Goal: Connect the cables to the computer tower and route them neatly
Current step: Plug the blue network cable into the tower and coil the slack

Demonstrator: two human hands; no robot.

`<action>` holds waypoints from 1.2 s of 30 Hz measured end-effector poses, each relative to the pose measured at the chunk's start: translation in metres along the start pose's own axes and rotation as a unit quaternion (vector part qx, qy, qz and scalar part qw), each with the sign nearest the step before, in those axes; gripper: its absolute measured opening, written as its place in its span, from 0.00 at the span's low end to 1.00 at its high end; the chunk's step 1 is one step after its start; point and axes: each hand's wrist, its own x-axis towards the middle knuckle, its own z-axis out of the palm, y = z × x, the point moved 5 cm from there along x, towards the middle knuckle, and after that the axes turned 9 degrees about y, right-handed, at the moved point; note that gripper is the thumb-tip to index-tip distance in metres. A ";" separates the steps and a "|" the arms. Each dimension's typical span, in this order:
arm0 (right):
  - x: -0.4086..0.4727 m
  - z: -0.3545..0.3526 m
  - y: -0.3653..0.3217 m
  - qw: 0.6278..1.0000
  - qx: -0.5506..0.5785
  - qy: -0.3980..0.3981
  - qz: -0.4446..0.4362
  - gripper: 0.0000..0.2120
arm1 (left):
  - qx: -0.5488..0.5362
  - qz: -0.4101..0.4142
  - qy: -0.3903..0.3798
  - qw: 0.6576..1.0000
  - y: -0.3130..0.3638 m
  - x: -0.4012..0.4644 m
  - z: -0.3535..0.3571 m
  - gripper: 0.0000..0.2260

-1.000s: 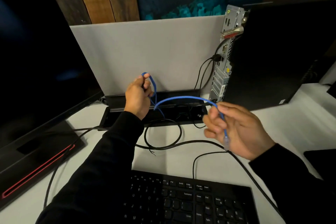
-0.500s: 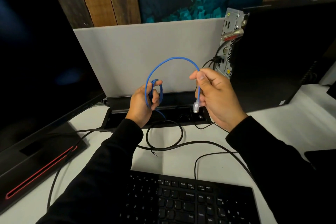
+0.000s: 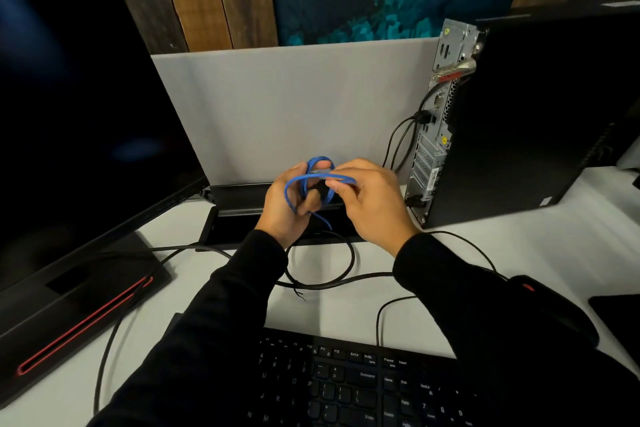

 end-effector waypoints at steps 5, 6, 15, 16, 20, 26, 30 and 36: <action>0.010 0.008 0.003 0.998 -0.045 0.016 -0.040 0.09 | -0.066 -0.045 -0.048 0.996 0.001 0.000 0.007 0.17; 0.012 0.011 0.003 0.997 -0.055 0.012 -0.047 0.08 | -0.082 -0.054 -0.051 0.994 0.000 0.001 0.008 0.16; 0.029 0.039 0.011 0.952 -0.109 -0.256 -0.129 0.31 | -0.192 -0.100 -0.060 0.975 -0.005 0.001 -0.012 0.11; 0.031 0.039 0.009 0.941 -0.156 -0.256 -0.158 0.32 | -0.192 -0.102 -0.056 0.975 -0.004 0.000 -0.012 0.11; 0.045 0.030 0.008 0.914 -0.256 -0.249 -0.190 0.27 | -0.152 -0.093 -0.035 0.983 0.002 0.002 -0.013 0.19; 0.071 -0.001 0.018 0.924 -0.250 -0.283 -0.060 0.26 | -0.079 -0.056 0.048 0.994 0.002 0.005 -0.028 0.25; 0.105 -0.021 -0.001 0.965 -0.208 -0.158 -0.020 0.15 | -0.059 -0.052 0.112 0.991 -0.007 0.001 -0.035 0.34; 0.135 -0.058 -0.020 0.949 -0.272 0.161 -0.010 0.15 | 0.118 -0.031 0.124 0.985 -0.016 -0.013 -0.031 0.33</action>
